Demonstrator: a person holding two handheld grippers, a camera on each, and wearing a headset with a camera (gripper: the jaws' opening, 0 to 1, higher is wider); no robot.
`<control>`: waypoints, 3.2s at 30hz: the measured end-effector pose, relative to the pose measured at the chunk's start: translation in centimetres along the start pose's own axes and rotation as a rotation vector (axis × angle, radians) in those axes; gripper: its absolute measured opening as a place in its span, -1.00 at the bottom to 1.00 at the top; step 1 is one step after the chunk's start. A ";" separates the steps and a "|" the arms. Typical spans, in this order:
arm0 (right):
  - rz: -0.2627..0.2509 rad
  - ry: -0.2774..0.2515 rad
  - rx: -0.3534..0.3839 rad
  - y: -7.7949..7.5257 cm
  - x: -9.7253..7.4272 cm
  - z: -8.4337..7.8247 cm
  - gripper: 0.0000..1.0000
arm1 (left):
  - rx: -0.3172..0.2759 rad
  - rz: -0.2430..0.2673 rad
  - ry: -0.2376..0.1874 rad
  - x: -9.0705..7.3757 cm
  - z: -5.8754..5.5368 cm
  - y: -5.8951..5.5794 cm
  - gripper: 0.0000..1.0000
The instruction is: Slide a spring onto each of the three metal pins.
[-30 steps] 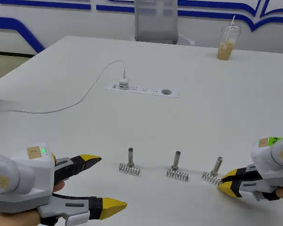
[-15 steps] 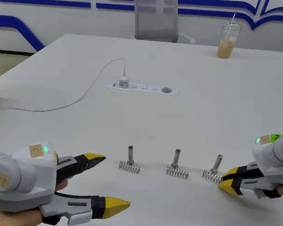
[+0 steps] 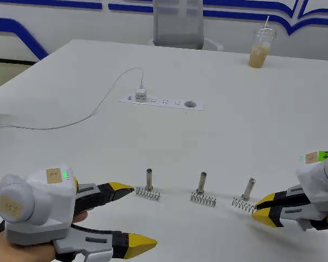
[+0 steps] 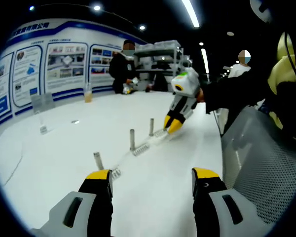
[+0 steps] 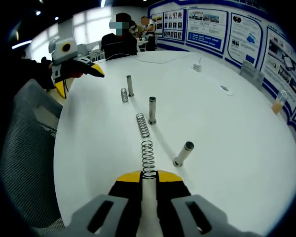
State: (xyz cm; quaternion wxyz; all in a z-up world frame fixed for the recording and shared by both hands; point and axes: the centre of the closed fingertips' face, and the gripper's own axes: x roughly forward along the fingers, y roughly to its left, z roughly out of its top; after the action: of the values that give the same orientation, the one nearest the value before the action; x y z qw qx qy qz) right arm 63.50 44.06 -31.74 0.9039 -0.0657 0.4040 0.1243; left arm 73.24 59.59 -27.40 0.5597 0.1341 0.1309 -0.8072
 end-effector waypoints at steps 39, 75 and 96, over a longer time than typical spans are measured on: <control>0.204 0.011 -0.244 8.0 0.9 6.6 -0.78 | 0.113 -0.186 0.030 4.8 1.3 -3.1 -0.13; 0.265 0.001 -0.318 10.6 0.4 8.5 -0.78 | 0.223 -0.238 0.030 5.5 1.1 -4.4 -0.76; 0.250 -0.019 -0.379 11.8 -0.1 11.4 -0.77 | 0.225 -0.246 0.028 5.6 1.1 -4.7 -0.78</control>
State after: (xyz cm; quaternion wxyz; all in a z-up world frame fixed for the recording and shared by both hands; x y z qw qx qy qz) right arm 68.33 57.93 -24.32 0.8567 -0.1824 0.3700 0.3097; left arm 66.89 55.94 -28.08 0.4363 0.1903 0.0630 -0.8772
